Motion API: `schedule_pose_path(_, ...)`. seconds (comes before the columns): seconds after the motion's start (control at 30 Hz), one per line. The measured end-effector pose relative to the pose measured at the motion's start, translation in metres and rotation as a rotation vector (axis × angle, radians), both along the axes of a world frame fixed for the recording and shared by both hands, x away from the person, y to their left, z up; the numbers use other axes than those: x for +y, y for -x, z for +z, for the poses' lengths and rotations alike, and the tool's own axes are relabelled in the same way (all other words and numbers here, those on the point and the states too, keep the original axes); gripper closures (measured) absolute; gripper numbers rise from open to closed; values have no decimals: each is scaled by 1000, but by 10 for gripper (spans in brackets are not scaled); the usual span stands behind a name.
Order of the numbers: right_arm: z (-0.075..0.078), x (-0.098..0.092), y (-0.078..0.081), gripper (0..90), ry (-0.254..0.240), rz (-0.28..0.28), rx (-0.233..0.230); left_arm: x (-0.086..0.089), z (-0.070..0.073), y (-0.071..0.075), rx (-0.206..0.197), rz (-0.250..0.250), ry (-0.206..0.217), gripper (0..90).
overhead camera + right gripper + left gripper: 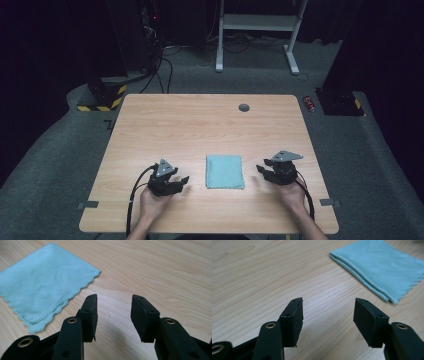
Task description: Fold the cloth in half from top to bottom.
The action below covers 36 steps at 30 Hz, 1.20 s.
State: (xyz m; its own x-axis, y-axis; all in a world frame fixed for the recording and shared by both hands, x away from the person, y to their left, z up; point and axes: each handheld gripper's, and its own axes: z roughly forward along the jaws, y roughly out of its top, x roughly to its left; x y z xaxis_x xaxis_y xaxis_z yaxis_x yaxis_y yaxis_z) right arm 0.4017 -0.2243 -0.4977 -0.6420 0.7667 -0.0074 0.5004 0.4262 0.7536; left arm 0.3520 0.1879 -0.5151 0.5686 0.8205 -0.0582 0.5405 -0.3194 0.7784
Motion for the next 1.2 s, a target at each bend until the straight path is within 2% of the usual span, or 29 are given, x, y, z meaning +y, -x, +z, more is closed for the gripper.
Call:
schedule_pose_path(0.07, -2, -3, 1, 569, 5, -6, -8, 5, -1, 0, -1, 19, -1, 411)
schedule_pose_path(0.3, -6, -15, 5, 571, 3, -46, -10, 21, -5, -2, 2, 93, 50, 411)
schedule_pose_path(0.4, -8, -18, 6, 570, 5, -65, 0, 24, -6, -3, 4, 111, 41, 411)
schedule_pose_path(0.77, -10, -30, 6, 569, 38, -109, -11, 36, -10, -7, 4, 190, 13, 411)
schedule_pose_path(1.0, -14, -36, 6, 569, 33, -131, 1, 42, -12, -9, 12, 217, 20, 412)
schedule_pose_path(1.2, -16, -40, 5, 567, 39, -144, 2, 42, -12, -10, 21, 234, 3, 409)
